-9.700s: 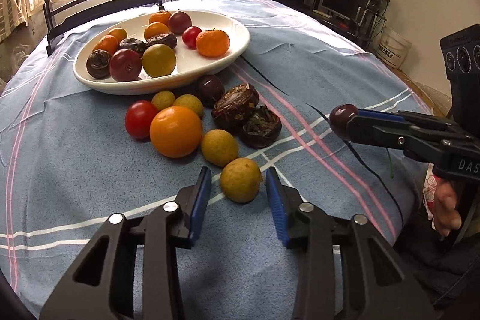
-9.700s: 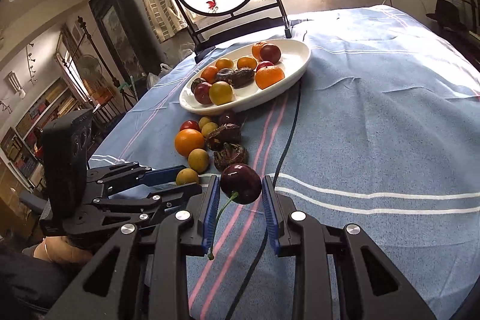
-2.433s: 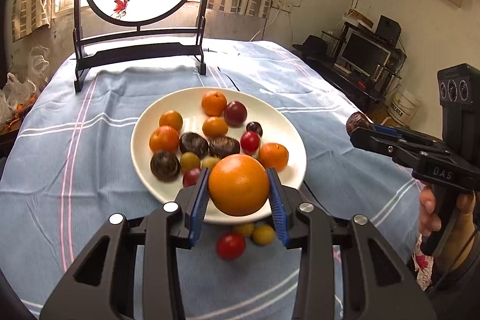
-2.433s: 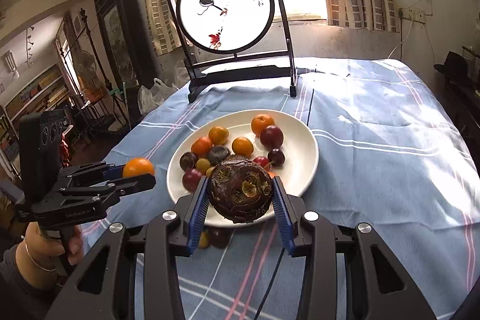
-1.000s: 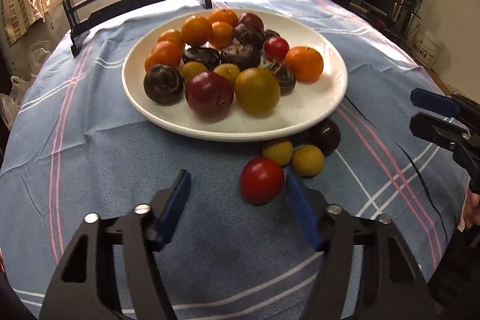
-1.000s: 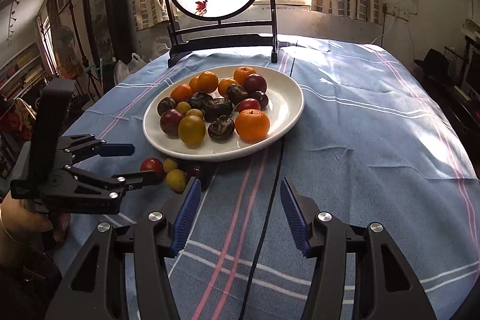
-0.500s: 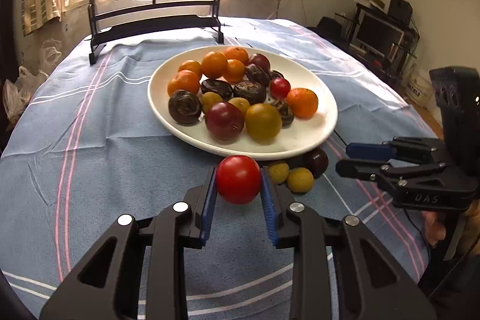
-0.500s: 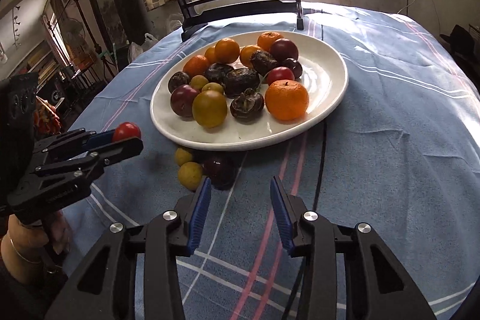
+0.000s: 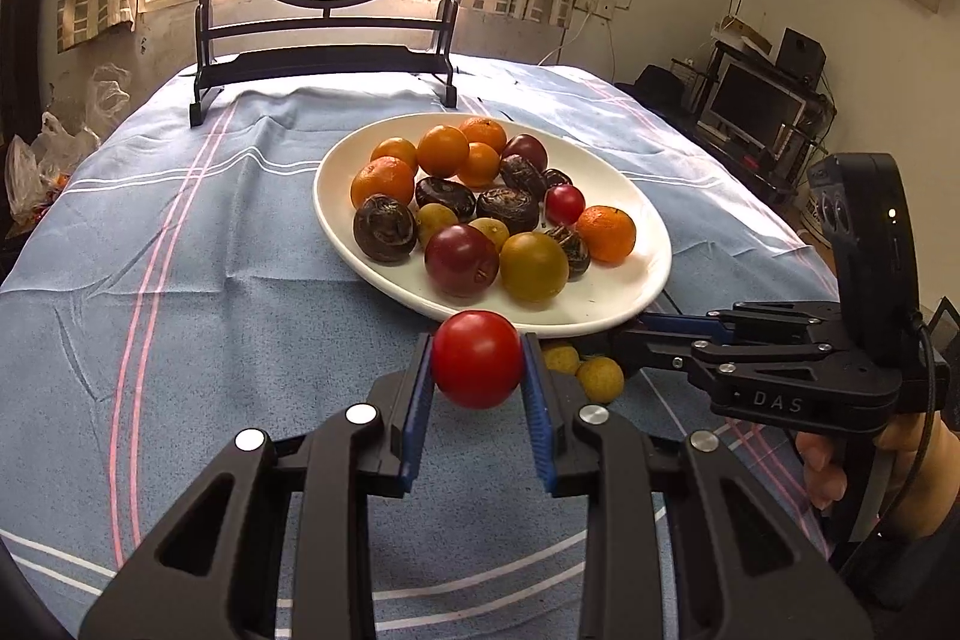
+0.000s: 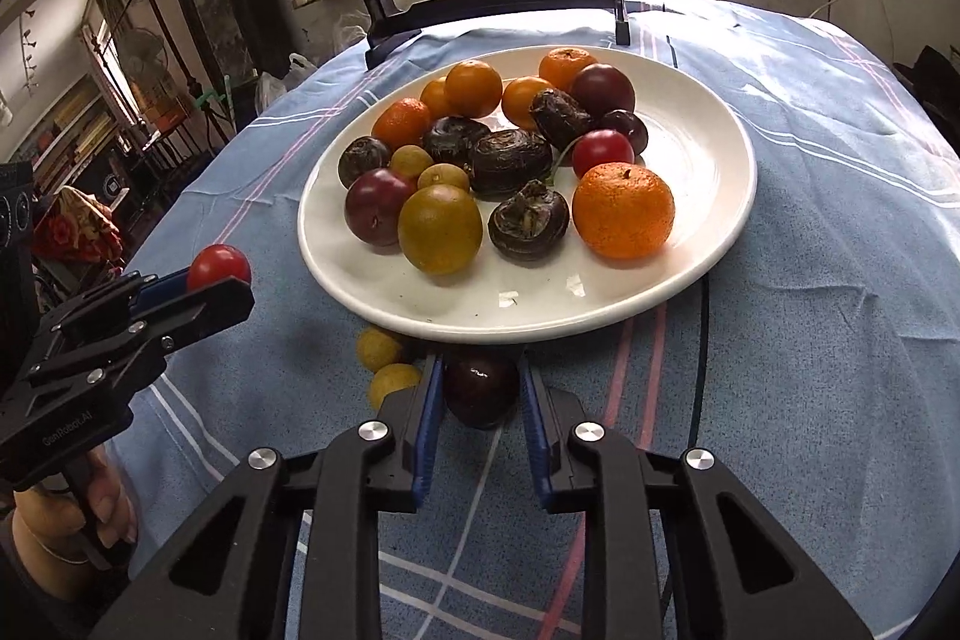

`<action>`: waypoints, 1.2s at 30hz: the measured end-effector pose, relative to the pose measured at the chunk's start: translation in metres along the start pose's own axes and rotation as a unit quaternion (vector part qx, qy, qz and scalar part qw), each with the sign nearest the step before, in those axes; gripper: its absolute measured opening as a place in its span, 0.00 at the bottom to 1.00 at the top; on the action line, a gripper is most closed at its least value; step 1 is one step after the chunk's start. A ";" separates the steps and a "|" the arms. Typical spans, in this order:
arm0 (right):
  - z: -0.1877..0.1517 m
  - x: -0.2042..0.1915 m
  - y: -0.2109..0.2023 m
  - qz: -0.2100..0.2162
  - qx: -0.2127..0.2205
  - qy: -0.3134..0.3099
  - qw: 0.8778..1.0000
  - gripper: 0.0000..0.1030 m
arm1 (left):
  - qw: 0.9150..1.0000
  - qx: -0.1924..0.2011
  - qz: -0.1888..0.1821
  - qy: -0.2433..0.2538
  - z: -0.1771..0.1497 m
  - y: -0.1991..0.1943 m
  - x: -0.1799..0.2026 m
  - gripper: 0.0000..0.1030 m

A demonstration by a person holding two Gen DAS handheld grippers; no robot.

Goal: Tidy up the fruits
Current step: 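Lower the tomato and plum onto the plate and open both tools, then grasp a small yellow fruit with each tool from the table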

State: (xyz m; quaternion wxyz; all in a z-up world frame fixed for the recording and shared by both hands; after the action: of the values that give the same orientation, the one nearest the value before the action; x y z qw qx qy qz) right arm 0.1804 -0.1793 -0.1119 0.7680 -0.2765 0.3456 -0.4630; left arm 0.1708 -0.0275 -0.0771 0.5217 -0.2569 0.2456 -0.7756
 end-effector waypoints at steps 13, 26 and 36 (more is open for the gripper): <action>0.019 0.012 -0.073 0.059 0.084 0.005 0.995 0.24 | 0.999 0.001 -0.040 -0.018 0.027 0.000 0.001 0.27; 0.116 0.043 -0.020 0.020 0.082 0.022 0.996 0.34 | 0.999 -0.044 -0.025 -0.007 0.107 0.080 0.007 0.62; 0.032 0.007 -0.044 0.028 0.033 -0.055 0.998 0.38 | 0.998 -0.032 -0.001 0.050 0.036 0.016 0.015 0.62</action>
State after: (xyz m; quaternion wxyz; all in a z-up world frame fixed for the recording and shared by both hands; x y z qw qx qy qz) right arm 0.1854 -0.2007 -0.0619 0.8073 -0.2658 0.2954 -0.4364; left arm 0.2001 -0.0507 -0.0586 0.4992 -0.2343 0.2959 -0.7800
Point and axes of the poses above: each gripper's, at about its wrist camera, not at the fingertips, and y roughly the way its jaws point, x to its right, z to its top, the point moved 6 cm from there along y, roughly the way its jaws point, and after that the axes turned 3 degrees about z, right-handed, at the moved point
